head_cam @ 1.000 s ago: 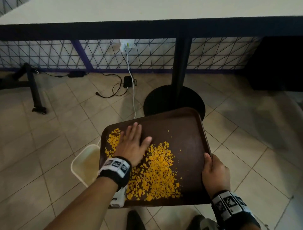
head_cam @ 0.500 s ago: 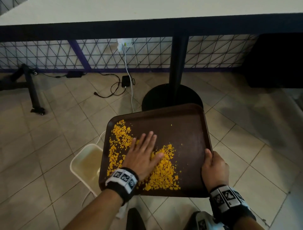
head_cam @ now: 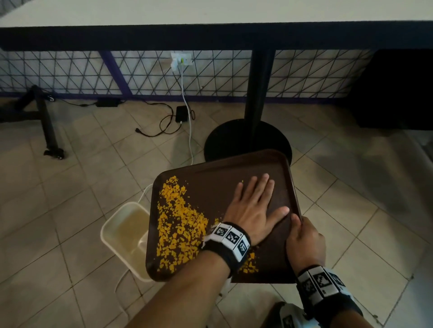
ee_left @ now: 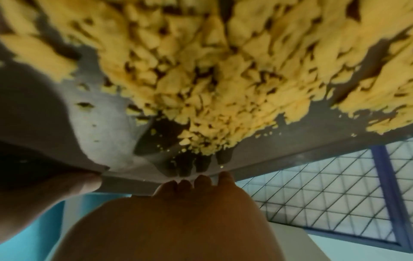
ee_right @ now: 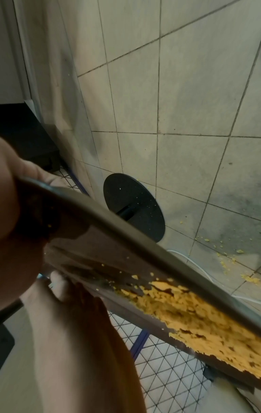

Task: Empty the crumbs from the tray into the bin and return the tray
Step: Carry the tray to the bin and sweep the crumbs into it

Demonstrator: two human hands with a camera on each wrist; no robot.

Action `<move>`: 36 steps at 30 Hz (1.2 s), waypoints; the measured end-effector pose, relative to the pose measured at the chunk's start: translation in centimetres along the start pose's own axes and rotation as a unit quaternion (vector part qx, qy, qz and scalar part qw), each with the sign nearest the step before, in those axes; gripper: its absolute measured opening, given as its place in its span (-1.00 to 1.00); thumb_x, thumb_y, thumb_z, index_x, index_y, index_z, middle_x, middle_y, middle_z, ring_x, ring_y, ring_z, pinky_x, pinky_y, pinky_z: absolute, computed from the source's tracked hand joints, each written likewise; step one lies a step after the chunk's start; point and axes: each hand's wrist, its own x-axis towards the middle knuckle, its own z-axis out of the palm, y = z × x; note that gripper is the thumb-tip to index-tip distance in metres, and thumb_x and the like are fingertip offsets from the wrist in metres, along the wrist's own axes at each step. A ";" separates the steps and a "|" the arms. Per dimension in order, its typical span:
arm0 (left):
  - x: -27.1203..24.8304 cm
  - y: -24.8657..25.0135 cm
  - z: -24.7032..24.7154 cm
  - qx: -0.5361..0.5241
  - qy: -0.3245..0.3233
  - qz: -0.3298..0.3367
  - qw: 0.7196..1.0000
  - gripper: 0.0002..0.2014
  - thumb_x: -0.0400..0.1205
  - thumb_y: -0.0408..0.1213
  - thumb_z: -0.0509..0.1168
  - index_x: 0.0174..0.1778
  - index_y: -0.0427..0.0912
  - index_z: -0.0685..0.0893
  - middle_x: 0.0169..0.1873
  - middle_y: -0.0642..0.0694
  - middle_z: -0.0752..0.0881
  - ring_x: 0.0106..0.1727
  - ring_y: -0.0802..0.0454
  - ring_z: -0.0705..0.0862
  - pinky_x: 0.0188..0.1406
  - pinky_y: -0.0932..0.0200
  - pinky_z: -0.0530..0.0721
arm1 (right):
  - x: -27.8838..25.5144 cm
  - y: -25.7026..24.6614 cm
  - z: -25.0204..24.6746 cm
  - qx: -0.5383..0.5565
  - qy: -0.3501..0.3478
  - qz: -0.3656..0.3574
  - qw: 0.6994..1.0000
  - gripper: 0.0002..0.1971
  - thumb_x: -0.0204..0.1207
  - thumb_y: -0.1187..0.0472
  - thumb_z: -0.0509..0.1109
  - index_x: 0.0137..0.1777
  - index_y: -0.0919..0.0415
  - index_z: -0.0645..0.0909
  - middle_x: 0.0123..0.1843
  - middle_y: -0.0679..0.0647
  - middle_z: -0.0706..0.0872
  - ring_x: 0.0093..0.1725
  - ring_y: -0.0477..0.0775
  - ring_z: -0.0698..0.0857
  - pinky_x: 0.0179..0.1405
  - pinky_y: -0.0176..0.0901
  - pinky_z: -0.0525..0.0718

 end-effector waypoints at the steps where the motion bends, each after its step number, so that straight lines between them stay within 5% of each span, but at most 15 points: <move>1: 0.3 -0.2 0.1 0.000 -0.007 -0.011 1.000 -0.22 0.69 0.36 -0.29 0.74 -0.03 -0.18 0.72 0.05 -0.30 0.73 0.02 -0.27 0.68 -0.18 -0.25 | 0.1 0.2 0.0 -0.001 -0.001 0.003 1.000 -0.65 0.69 0.08 0.08 0.07 0.33 0.60 -0.37 0.07 0.51 -0.50 -0.12 0.38 -0.55 -0.41 0.22; 5: -1.3 -4.5 1.4 0.022 -0.035 -0.073 0.996 -0.22 0.63 0.42 -0.42 0.70 0.07 -0.36 0.64 0.11 -0.46 0.69 0.04 -0.38 0.67 -0.18 -0.32 | 0.4 0.8 -0.2 0.007 -0.006 0.017 1.000 -0.62 0.69 0.05 0.06 0.03 0.32 0.61 -0.39 0.02 0.52 -0.48 -0.17 0.40 -0.54 -0.39 0.25; 10: -6.1 -11.3 2.0 0.021 -0.077 -0.212 0.974 -0.18 0.58 0.43 -0.51 0.70 0.03 -0.35 0.68 0.01 -0.38 0.71 -0.01 -0.31 0.68 -0.18 -0.27 | 0.4 0.8 -0.2 -0.008 -0.006 0.009 1.000 -0.63 0.69 0.05 0.06 0.04 0.32 0.59 -0.46 -0.08 0.44 -0.50 -0.22 0.38 -0.57 -0.37 0.23; 12: -6.4 -10.7 1.6 0.019 -0.071 -0.198 0.977 -0.17 0.59 0.42 -0.50 0.71 0.01 -0.32 0.69 0.01 -0.36 0.71 0.00 -0.30 0.68 -0.15 -0.26 | 0.3 0.8 -0.1 -0.017 -0.012 0.006 1.000 -0.63 0.69 0.04 0.06 0.06 0.31 0.58 -0.47 -0.10 0.42 -0.51 -0.22 0.37 -0.58 -0.37 0.22; 15: -5.6 -5.9 1.1 0.009 -0.029 -0.091 0.995 -0.25 0.66 0.37 -0.42 0.70 0.05 -0.33 0.67 0.04 -0.38 0.69 0.02 -0.35 0.68 -0.14 -0.28 | 0.2 0.6 0.5 -0.015 -0.008 0.000 1.000 -0.62 0.69 0.03 0.06 0.05 0.31 0.59 -0.45 -0.02 0.51 -0.52 -0.15 0.39 -0.59 -0.34 0.22; 18: -5.2 -0.9 2.5 0.035 -0.018 0.022 0.999 -0.29 0.74 0.29 -0.28 0.74 -0.01 -0.18 0.72 0.01 -0.24 0.73 -0.03 -0.25 0.69 -0.21 -0.19 | 0.2 0.0 0.6 -0.002 0.008 -0.012 1.000 -0.63 0.68 0.05 0.07 0.04 0.31 0.60 -0.20 0.32 0.74 -0.33 0.26 0.64 -0.48 -0.20 0.31; 20: -5.5 -0.1 3.8 0.065 -0.015 0.043 0.997 -0.30 0.75 0.27 -0.23 0.75 -0.05 -0.10 0.73 -0.01 -0.17 0.74 -0.06 -0.19 0.68 -0.26 -0.10 | 0.2 -0.1 0.4 0.006 0.016 -0.012 1.000 -0.64 0.69 0.07 0.08 0.04 0.34 0.60 -0.12 0.36 0.75 -0.20 0.32 0.68 -0.44 -0.17 0.29; 24: -7.0 -3.9 4.3 0.089 -0.039 -0.006 0.995 -0.29 0.71 0.35 -0.38 0.70 0.05 -0.31 0.69 0.05 -0.36 0.70 -0.03 -0.39 0.67 -0.25 -0.26 | 0.6 0.5 0.1 0.002 0.015 -0.001 1.000 -0.59 0.69 0.05 0.04 0.01 0.37 0.60 -0.21 0.26 0.68 -0.32 0.15 0.46 -0.43 -0.14 0.27; 31: -10.6 -11.8 4.6 0.066 -0.081 -0.132 0.986 -0.22 0.61 0.42 -0.51 0.67 0.06 -0.39 0.67 0.04 -0.43 0.68 0.00 -0.44 0.66 -0.17 -0.36 | 1.2 1.3 0.5 0.019 0.024 0.011 0.999 -0.58 0.69 0.04 0.05 -0.05 0.37 0.59 -0.31 0.14 0.57 -0.34 0.16 0.47 -0.35 -0.14 0.33; 36: -9.0 -9.8 2.6 0.025 -0.036 -0.130 0.991 -0.26 0.64 0.39 -0.45 0.67 0.06 -0.36 0.67 0.04 -0.39 0.68 0.05 -0.40 0.68 -0.11 -0.30 | 0.9 1.4 0.5 -0.004 0.022 -0.005 1.000 -0.59 0.69 0.03 0.05 -0.03 0.35 0.60 -0.35 0.08 0.55 -0.43 0.07 0.44 -0.53 -0.22 0.27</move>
